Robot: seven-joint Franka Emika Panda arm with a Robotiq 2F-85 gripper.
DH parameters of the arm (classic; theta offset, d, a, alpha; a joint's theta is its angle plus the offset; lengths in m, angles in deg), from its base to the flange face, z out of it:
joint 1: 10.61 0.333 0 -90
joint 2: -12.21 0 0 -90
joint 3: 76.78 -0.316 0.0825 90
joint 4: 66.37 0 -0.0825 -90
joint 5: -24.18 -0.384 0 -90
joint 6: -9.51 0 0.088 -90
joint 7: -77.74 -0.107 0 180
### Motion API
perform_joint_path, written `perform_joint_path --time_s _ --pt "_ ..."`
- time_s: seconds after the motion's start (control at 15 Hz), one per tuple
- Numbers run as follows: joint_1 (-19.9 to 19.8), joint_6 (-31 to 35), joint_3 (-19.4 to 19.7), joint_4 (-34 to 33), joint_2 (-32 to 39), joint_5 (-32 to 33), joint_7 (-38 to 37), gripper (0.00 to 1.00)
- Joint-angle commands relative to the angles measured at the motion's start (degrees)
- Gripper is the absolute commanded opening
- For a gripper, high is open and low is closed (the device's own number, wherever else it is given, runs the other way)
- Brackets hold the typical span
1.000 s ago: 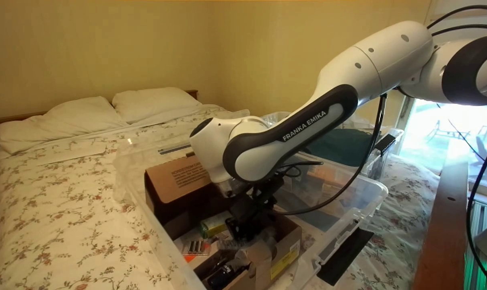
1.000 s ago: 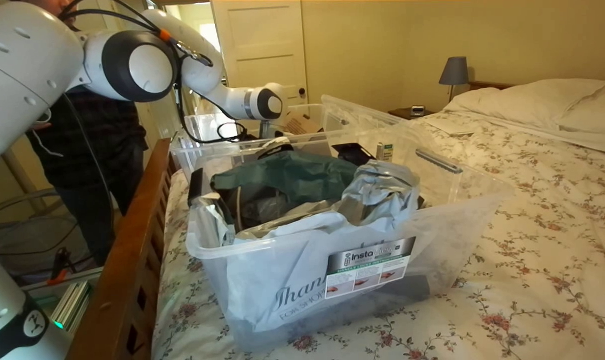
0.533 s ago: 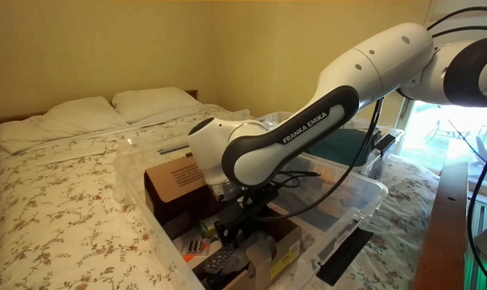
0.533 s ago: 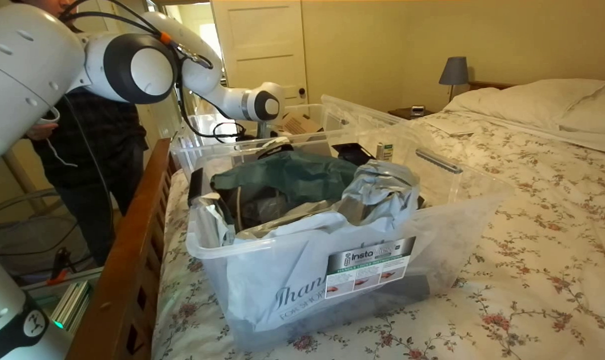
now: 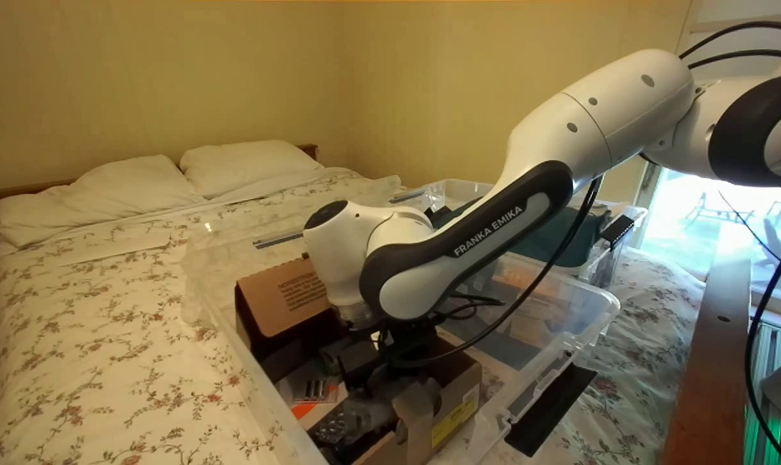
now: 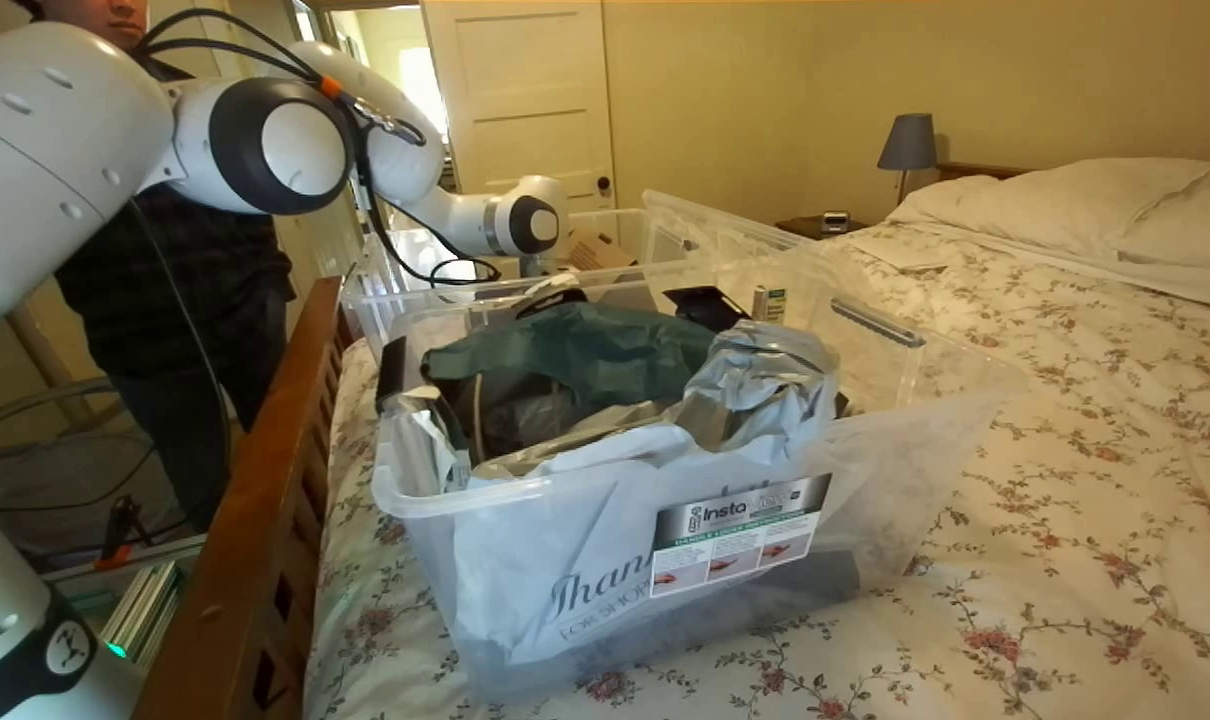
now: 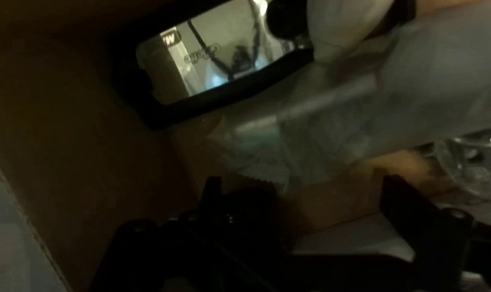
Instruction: Shift one object to the crate on the right
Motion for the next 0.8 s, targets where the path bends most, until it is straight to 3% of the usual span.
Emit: perform_joint_path --time_s 0.0,0.4,0.47,0.6,0.73 --pt "0.5 1.6 3.2 2.2 -1.5 2.8 -1.9 1.00" --pt "0.1 1.6 2.8 -0.2 1.7 4.9 5.9 0.97" --pt "-0.4 3.1 2.4 -0.3 2.1 4.8 7.6 0.73" --pt "-1.0 5.6 2.1 -0.8 2.9 4.6 10.6 0.69" --pt "-1.2 6.2 2.0 -1.7 3.9 4.2 12.8 0.53"
